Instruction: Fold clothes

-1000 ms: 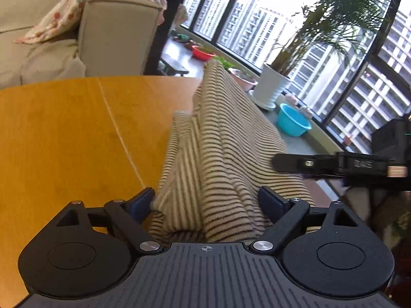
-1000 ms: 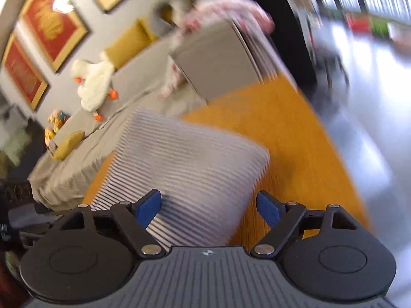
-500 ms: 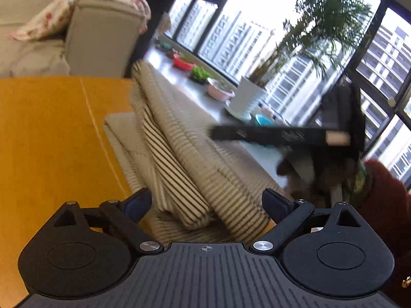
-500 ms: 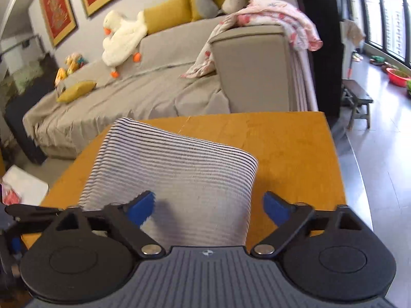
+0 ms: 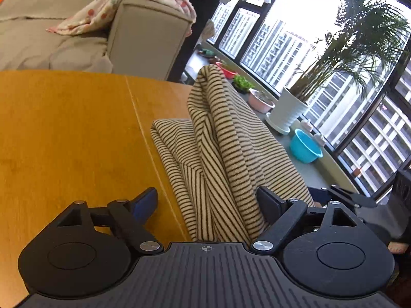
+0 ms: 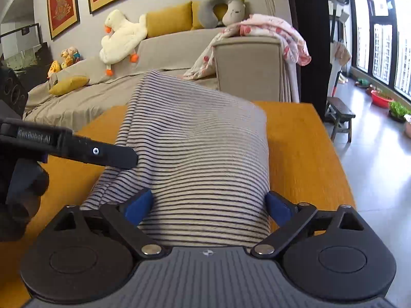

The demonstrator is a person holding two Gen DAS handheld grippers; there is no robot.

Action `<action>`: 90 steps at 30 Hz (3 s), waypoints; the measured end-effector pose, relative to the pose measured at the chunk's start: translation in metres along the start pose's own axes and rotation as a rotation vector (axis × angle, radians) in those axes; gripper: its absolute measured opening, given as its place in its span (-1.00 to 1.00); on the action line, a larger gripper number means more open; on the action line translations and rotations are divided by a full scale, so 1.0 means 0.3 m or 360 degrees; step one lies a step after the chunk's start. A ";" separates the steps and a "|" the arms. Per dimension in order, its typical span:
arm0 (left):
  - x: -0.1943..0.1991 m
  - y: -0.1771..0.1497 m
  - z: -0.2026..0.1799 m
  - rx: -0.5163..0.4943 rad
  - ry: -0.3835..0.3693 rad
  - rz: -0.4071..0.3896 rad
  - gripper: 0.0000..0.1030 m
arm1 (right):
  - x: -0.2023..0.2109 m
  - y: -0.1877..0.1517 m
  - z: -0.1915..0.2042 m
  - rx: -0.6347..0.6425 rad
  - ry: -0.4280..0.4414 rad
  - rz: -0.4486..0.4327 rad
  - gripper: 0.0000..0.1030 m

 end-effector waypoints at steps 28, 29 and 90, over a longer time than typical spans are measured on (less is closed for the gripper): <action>0.112 -0.055 -0.056 0.0016 -0.0174 -0.0028 0.89 | 0.271 0.053 0.122 0.0553 -0.0161 -0.0263 0.56; 0.118 -0.032 -0.033 0.0057 -0.0122 -0.0069 0.89 | 0.251 0.038 0.155 0.0608 -0.0159 -0.0236 0.56; -0.054 0.059 -0.010 0.0077 -0.0237 0.0006 0.54 | 0.057 0.002 0.154 0.0447 -0.0110 -0.0131 1.00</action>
Point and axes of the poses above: each gripper's, at about its wrist camera, not at the fingertips, and x roughly against the way its jaws point, z to its left, y to its top, the point moved 5 cm from there along -x, roughly the way its jaws point, and after that the axes turned 11 degrees about x, right-handed, at the moved point
